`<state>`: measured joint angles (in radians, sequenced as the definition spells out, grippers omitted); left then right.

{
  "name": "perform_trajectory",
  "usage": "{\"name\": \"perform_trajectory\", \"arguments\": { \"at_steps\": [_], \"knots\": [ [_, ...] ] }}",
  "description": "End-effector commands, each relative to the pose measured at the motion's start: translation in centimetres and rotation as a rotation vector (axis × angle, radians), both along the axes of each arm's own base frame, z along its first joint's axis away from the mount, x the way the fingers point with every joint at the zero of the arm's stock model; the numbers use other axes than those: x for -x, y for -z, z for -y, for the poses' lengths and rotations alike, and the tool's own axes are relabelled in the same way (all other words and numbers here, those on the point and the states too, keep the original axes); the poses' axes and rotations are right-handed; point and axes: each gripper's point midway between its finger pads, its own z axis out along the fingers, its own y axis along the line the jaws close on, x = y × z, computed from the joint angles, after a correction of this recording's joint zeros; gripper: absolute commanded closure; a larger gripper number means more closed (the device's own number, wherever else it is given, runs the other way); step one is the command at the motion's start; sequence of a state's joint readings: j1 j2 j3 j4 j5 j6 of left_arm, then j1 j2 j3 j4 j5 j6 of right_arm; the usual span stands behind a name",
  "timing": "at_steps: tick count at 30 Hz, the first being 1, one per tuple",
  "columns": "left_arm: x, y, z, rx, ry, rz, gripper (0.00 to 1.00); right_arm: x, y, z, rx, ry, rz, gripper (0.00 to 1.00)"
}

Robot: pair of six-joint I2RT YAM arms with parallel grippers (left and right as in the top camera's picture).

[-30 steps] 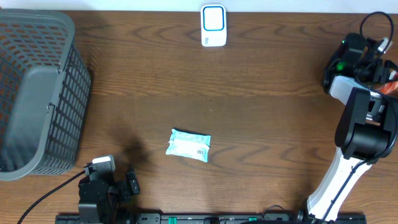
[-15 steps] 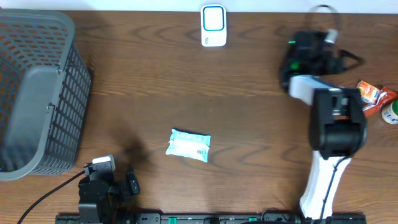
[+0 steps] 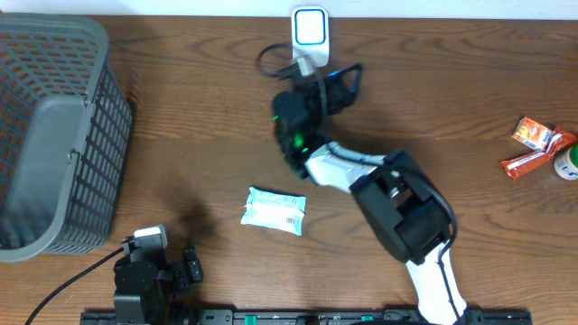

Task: Scan the item barcode
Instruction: 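Reach the right gripper down onto the light-green wipes pack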

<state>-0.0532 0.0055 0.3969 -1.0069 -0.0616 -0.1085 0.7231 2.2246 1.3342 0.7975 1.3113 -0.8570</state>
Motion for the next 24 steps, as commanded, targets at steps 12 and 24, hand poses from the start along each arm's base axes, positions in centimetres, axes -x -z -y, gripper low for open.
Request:
{"name": "perform_trajectory", "arguments": {
  "at_steps": [12,24],
  "knots": [
    [0.1,0.1,0.0,0.006,-0.008,-0.005,0.06,5.8,7.0,-12.3,-0.132,-0.394,-0.236,0.01],
    [0.1,0.1,0.0,0.006,-0.009,-0.005,0.06,10.5,4.1,-15.7,-0.698,-0.574,-0.692,0.09]
  ]
}}
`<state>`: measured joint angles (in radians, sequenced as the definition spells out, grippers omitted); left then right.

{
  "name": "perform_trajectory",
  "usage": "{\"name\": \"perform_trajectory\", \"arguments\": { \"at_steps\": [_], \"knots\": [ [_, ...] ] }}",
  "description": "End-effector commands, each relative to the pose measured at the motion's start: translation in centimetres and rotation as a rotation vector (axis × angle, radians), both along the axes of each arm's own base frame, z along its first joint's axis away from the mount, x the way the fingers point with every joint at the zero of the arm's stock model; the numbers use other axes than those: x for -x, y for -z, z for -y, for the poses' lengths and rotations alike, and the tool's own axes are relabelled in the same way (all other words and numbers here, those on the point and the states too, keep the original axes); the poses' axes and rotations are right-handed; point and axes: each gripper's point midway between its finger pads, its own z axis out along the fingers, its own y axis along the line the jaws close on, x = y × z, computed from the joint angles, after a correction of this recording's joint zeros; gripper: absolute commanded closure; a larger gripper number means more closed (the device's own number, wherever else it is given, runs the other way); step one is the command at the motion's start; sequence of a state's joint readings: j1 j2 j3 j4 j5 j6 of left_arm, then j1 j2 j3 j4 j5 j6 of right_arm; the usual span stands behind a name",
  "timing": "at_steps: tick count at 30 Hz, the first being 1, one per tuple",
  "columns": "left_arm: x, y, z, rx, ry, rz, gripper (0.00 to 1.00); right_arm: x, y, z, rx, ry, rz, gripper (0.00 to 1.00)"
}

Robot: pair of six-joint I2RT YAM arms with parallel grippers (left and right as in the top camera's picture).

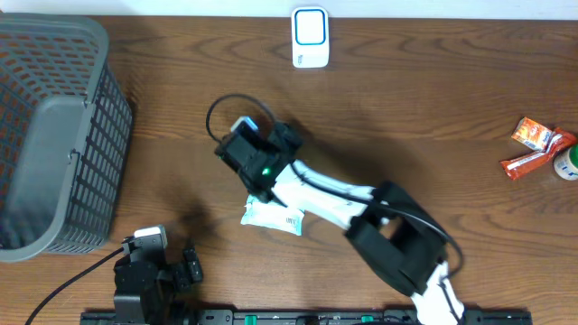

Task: Scan the item barcode
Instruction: 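Reach the right gripper down onto the light-green wipes pack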

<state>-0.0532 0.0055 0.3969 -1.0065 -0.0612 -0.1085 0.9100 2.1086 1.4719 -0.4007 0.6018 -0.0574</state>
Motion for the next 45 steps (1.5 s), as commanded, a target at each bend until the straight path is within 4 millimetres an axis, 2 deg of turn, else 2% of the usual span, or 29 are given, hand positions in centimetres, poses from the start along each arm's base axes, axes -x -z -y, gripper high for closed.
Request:
{"name": "perform_trajectory", "arguments": {
  "at_steps": [1,2,3,4,7,9,10,12,14,20,23,24,25,32,40,45],
  "knots": [
    [0.1,0.1,-0.1,0.006,-0.009,-0.006,0.06,0.4,-7.6,-2.9,-0.381,0.024,-0.097,0.09],
    [0.1,0.1,-0.1,0.006,-0.009,-0.006,0.06,1.3,-9.9,-3.2,-0.465,-0.017,-0.163,0.05],
    [0.1,0.1,-0.1,0.006,-0.009,-0.006,0.06,2.0,-10.8,-3.6,-0.514,-0.056,-0.218,0.01],
    [0.1,0.1,-0.1,0.006,-0.009,-0.006,0.06,3.7,-11.8,-4.2,-0.592,-0.127,-0.329,0.01],
    [0.1,0.1,-0.1,0.006,-0.009,-0.006,0.06,8.3,-12.4,-4.4,-0.653,-0.356,-0.583,0.01],
    [0.1,0.1,-0.1,0.006,-0.009,-0.006,0.06,10.5,-12.0,-3.5,-0.623,-0.502,-0.683,0.07],
    [0.1,0.1,-0.1,0.006,-0.009,-0.006,0.06,10.7,-11.5,-2.8,-0.599,-0.526,-0.696,0.11],
    [0.1,0.1,-0.1,0.006,-0.009,-0.006,0.06,10.2,-11.3,-1.9,-0.586,-0.520,-0.693,0.05],
    [0.1,0.1,-0.1,0.006,-0.009,-0.006,0.06,9.9,-11.1,-1.9,-0.566,-0.563,-0.669,0.11],
    [0.1,0.1,-0.1,0.006,-0.009,-0.006,0.06,9.3,-7.1,-1.6,-0.487,-0.594,-0.708,0.16],
    [0.1,0.1,-0.1,0.006,-0.009,-0.006,0.06,9.1,-3.4,-1.4,-0.452,-0.559,-0.782,0.17],
    [0.1,0.1,-0.1,0.006,-0.009,-0.006,0.06,9.4,-1.3,-1.2,-0.436,-0.535,-0.834,0.20],
    [0.1,0.1,-0.1,0.006,-0.009,-0.006,0.06,9.5,-0.5,-1.2,-0.434,-0.530,-0.856,0.21],
    [0.1,0.1,-0.1,0.006,-0.009,-0.006,0.06,11.0,1.5,-1.5,-0.460,-0.525,-0.963,0.25],
    [0.1,0.1,-0.1,0.006,-0.009,-0.006,0.06,13.4,3.8,-1.0,-0.401,-0.504,-1.069,0.28],
    [0.1,0.1,-0.1,0.006,-0.009,-0.006,0.06,15.2,6.1,-1.2,-0.317,-0.506,-1.112,0.28]
  ]
}}
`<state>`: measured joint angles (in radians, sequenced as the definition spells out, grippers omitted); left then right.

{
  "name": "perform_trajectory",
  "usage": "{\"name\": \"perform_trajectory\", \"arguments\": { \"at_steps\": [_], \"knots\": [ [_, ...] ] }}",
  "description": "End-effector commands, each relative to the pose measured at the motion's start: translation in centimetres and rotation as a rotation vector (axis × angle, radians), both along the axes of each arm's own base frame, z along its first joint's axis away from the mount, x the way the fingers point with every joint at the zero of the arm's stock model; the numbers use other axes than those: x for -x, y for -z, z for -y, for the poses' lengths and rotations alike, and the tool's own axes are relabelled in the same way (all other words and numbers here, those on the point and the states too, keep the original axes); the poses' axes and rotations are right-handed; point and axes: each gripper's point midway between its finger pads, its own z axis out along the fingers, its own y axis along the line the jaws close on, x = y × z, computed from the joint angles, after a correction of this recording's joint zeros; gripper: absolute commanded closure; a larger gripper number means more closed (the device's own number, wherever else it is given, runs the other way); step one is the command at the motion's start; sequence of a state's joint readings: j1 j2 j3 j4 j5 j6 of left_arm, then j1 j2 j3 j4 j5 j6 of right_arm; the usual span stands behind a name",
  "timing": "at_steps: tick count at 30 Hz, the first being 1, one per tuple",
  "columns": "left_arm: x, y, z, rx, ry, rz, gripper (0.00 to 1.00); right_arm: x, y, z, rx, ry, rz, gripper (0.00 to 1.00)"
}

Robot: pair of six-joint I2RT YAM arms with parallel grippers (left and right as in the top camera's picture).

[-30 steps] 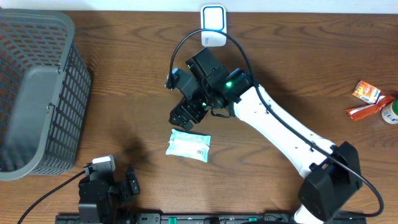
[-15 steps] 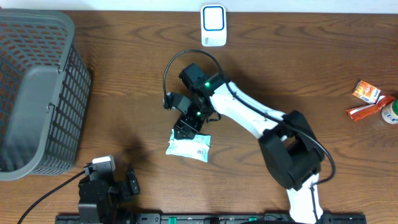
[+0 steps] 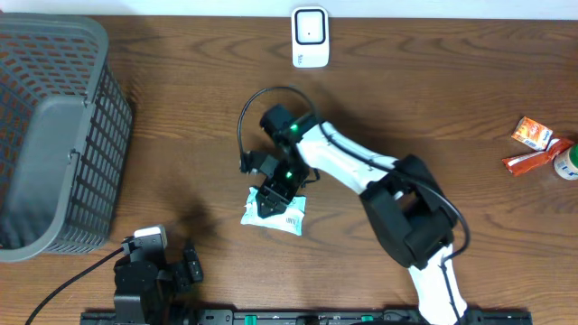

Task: Scan the item barcode
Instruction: 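Reach the right gripper down onto the light-green wipes pack, then grasp the wipes pack with the right gripper and lift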

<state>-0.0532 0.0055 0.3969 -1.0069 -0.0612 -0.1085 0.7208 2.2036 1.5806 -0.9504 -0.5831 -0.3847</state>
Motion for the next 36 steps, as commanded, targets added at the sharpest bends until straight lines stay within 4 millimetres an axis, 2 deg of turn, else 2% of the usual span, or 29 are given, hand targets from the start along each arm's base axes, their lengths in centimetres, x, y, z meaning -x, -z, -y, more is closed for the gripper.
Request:
{"name": "perform_trajectory", "arguments": {
  "at_steps": [1,2,5,7,10,16,21,25,31,34,36],
  "knots": [
    [0.1,0.1,-0.1,0.006,-0.009,-0.005,0.06,1.7,2.4,-0.3,0.057,-0.062,-0.010,0.30],
    [0.1,0.1,-0.1,0.006,-0.009,-0.005,0.06,1.9,3.0,-0.2,0.076,-0.070,-0.011,0.34],
    [0.1,0.1,-0.1,0.006,-0.009,-0.005,0.06,2.5,4.5,0.1,0.112,-0.081,-0.030,0.71],
    [0.1,0.1,-0.1,0.006,-0.009,-0.005,0.06,2.6,4.9,0.2,0.120,-0.076,-0.040,0.88],
    [0.1,0.1,-0.1,0.006,-0.009,-0.005,0.06,2.2,4.2,0.2,0.109,-0.059,-0.050,0.99],
    [0.1,0.1,-0.1,0.006,-0.009,-0.005,0.06,-1.6,-1.6,-1.2,0.080,0.055,-0.019,0.99],
    [0.1,0.1,-0.1,0.006,-0.009,-0.005,0.06,-5.0,-8.3,-2.8,0.011,0.137,0.050,0.99],
    [0.1,0.1,-0.1,0.006,-0.009,-0.005,0.06,-7.2,-12.5,-3.4,-0.030,0.276,0.066,0.99],
    [0.1,0.1,-0.1,0.006,-0.009,-0.005,0.06,-10.2,-17.5,-2.2,-0.067,0.582,0.010,0.98],
    [0.1,0.1,-0.1,0.006,-0.009,-0.005,0.06,-10.9,-19.1,-1.3,-0.075,0.716,-0.054,0.98],
    [0.1,0.1,-0.1,0.006,-0.009,-0.005,0.06,-10.9,-20.5,-1.0,-0.118,0.738,-0.113,0.98]
  ]
}}
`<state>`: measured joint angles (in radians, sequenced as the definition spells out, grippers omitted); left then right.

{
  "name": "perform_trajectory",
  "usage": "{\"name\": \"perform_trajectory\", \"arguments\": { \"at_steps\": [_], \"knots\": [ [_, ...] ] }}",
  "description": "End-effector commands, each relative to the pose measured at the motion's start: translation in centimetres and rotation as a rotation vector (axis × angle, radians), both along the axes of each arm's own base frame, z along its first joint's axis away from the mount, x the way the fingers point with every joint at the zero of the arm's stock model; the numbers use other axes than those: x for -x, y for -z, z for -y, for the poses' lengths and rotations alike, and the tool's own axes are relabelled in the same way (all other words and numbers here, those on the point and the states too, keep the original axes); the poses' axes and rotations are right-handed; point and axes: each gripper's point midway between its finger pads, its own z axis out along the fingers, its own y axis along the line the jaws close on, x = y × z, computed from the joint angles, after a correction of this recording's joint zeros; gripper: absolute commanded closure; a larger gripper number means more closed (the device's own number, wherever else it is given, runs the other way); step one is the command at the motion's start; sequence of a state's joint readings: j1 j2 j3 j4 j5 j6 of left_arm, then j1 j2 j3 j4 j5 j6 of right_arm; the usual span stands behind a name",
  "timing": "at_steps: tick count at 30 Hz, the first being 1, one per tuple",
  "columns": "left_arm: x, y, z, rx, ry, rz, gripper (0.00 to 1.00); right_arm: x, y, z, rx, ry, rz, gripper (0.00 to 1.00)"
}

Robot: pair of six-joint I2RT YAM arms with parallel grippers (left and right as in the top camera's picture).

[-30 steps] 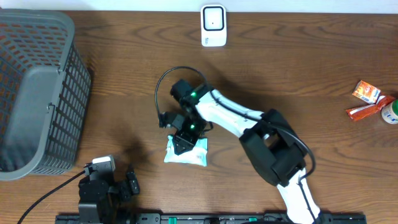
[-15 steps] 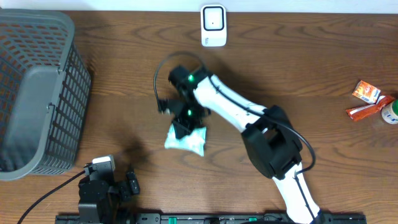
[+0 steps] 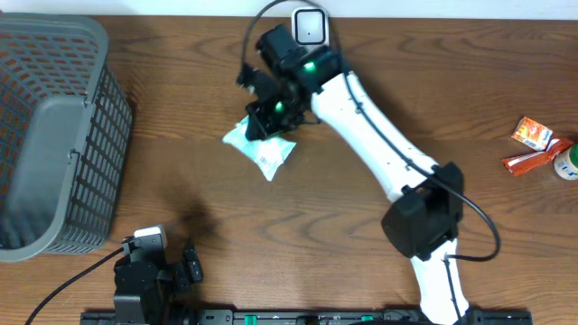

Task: Scan the item barcode
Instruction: 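Grasp the wipes pack with the right gripper and lift, then hold the wipes pack up under the scanner with the right gripper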

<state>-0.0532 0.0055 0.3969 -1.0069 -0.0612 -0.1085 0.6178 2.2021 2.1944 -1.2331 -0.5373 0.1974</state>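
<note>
A white packet with pale green print (image 3: 262, 150) hangs tilted below my right gripper (image 3: 267, 125), which is shut on its upper edge, over the back of the table. A barcode label shows near the packet's lower corner. The white scanner with a dark window (image 3: 309, 34) stands at the back edge, just right of and behind the gripper. The right arm stretches from the front right to there. My left gripper (image 3: 188, 267) is folded at the front left edge, and its jaws cannot be made out.
A large grey mesh basket (image 3: 54, 135) fills the left side. Orange and red snack packets (image 3: 533, 149) and a round tub (image 3: 569, 164) lie at the right edge. A black cable loops over the right wrist.
My right gripper was down on the packet in the middle of the table. Now it holds the packet farther back and slightly left, beside the scanner. The left arm has not moved.
First my right gripper was at the back by the scanner while the packet lay in the middle of the table. Then it was just behind the packet, then down on it. Now the packet is held near the scanner.
</note>
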Motion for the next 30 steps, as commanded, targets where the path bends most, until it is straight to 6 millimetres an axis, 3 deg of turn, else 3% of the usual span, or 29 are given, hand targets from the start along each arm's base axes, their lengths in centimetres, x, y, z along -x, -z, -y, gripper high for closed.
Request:
{"name": "perform_trajectory", "arguments": {
  "at_steps": [1,5,13,15,17,20,24,30],
  "knots": [
    [0.1,0.1,-0.1,0.006,-0.009,-0.005,0.06,-0.2,-5.3,0.6,-0.141,0.135,-0.095,0.99],
    [0.1,0.1,-0.1,0.006,-0.009,-0.005,0.06,-0.1,-7.6,1.4,-0.282,0.110,-0.186,0.98],
    [0.1,0.1,-0.1,0.006,-0.009,-0.005,0.06,-1.0,-6.9,2.7,-0.248,0.098,-0.126,0.98],
    [0.1,0.1,-0.1,0.006,-0.009,-0.005,0.06,-2.9,-5.4,3.9,-0.131,0.139,-0.007,0.99],
    [0.1,0.1,-0.1,0.006,-0.009,-0.005,0.06,-5.9,-3.5,6.5,0.067,0.239,0.153,0.98],
    [0.1,0.1,-0.1,0.006,-0.009,-0.005,0.06,-10.4,-3.2,10.7,0.334,0.393,0.413,0.99],
    [0.1,0.1,-0.1,0.006,-0.009,-0.005,0.06,-15.2,-6.5,13.4,0.473,0.568,0.704,0.99],
    [0.1,0.1,-0.1,0.006,-0.009,-0.005,0.06,-21.7,-12.9,12.9,0.370,0.632,1.062,0.98]
  ]
}}
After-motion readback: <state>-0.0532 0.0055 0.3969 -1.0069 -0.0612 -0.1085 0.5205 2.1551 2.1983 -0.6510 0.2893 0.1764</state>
